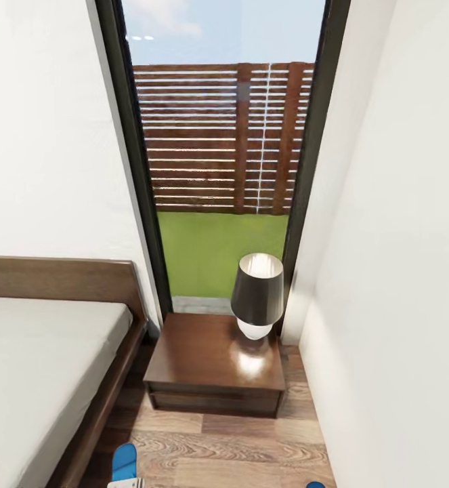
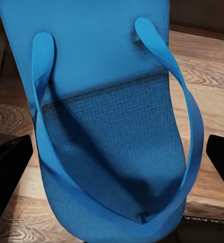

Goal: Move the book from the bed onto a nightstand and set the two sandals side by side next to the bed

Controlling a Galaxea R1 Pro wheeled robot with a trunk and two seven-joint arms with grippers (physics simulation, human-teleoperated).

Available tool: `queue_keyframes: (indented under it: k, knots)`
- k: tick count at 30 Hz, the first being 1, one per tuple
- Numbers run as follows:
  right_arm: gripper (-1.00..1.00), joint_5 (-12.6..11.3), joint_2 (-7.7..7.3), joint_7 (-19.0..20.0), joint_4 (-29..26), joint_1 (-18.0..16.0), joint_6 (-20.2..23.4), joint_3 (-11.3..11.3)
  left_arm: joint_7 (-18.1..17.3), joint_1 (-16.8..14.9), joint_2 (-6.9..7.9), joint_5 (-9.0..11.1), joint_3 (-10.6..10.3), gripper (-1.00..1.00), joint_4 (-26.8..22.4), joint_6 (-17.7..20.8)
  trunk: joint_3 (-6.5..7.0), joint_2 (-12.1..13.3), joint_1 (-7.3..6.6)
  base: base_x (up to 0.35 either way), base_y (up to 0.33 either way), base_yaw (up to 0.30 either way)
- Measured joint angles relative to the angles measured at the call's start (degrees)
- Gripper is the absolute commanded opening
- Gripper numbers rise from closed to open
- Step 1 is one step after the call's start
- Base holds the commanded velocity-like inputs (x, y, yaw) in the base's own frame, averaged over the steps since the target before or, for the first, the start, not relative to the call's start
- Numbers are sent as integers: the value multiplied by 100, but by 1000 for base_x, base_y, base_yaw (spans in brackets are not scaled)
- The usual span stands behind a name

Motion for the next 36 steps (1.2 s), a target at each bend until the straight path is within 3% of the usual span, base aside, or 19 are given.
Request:
queue_keyframes:
  k: [36]
  knots:
    - [-100, -6, 19, -1, 1, -2, 0, -13, 0, 10, -4, -11, -8, -100, -1, -3, -107, 0, 0, 2, 0, 227]
